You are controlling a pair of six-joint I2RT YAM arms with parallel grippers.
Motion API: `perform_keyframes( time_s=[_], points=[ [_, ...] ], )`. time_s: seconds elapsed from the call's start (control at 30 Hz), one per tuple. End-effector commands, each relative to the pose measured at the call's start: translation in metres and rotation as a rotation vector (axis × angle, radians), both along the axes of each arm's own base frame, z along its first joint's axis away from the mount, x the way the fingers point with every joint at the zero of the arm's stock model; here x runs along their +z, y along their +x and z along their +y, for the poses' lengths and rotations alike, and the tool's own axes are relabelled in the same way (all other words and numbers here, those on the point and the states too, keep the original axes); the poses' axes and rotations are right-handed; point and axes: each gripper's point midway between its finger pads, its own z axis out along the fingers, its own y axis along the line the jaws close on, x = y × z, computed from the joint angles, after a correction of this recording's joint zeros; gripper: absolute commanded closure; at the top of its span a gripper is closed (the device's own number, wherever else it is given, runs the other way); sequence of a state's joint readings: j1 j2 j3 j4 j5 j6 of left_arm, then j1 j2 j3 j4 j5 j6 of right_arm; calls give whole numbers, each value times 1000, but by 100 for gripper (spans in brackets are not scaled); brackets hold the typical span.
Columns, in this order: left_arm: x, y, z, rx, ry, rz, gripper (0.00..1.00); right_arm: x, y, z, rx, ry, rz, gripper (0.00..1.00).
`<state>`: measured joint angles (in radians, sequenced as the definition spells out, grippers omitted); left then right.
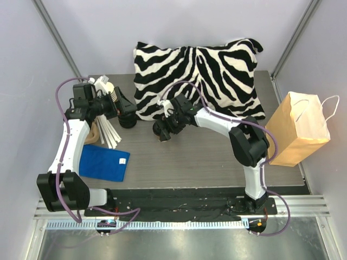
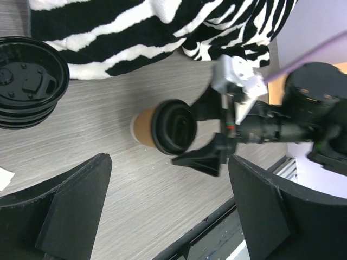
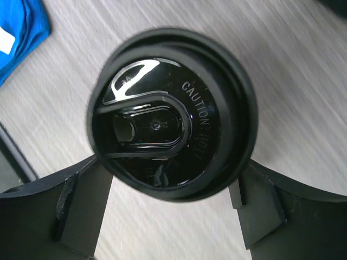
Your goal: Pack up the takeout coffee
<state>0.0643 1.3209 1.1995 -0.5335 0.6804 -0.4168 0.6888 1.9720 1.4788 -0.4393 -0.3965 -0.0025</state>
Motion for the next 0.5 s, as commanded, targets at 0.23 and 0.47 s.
perform_keyframes(
  time_s=[0.23, 0.47],
  points=[
    [14, -12, 2, -33, 11, -37, 2, 51, 40, 49, 20, 131, -128, 10],
    [29, -27, 4, -57, 66, -80, 0, 153, 21, -28, -51, 228, -135, 7]
  ],
)
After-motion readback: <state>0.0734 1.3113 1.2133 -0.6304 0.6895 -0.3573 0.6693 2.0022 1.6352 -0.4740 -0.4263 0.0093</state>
